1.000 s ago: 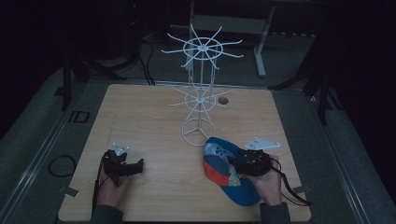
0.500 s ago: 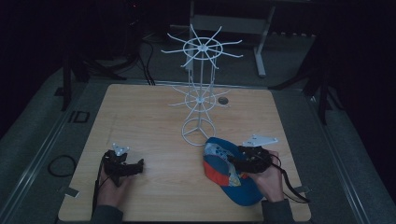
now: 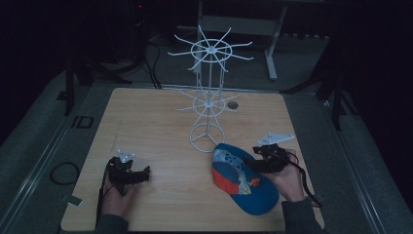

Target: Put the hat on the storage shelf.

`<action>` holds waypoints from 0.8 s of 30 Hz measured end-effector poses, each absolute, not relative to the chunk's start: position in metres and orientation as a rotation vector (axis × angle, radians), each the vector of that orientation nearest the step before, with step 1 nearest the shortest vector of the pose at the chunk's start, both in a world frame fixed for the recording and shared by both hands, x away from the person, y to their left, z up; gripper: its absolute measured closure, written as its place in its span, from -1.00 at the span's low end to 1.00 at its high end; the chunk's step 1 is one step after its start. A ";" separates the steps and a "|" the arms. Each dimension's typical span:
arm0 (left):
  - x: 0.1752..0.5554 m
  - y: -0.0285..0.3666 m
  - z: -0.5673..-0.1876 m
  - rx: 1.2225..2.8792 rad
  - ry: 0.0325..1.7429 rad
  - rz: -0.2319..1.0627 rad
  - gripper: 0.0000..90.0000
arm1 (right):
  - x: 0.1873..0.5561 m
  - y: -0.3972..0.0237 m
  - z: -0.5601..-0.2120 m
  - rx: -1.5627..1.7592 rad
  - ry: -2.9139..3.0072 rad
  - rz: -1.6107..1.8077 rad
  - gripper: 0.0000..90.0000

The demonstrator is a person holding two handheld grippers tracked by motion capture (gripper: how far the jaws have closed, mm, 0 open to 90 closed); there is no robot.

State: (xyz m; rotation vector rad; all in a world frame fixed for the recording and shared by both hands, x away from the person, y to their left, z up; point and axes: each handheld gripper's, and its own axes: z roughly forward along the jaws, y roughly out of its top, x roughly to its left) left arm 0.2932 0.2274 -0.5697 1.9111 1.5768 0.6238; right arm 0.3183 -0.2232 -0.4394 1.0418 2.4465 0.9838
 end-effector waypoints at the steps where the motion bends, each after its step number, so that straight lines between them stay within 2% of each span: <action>1: 0.293 0.227 -0.570 1.907 1.578 0.624 -0.91 | 0.319 -0.223 -0.438 1.031 2.447 0.975 -0.09; 10: 0.293 0.227 -0.570 1.906 1.581 0.623 -0.91 | 0.332 -0.223 -0.428 1.004 2.475 0.956 -0.11; 24: 0.294 0.226 -0.570 1.899 1.593 0.632 -0.91 | 0.350 -0.214 -0.425 0.886 2.581 0.847 -0.26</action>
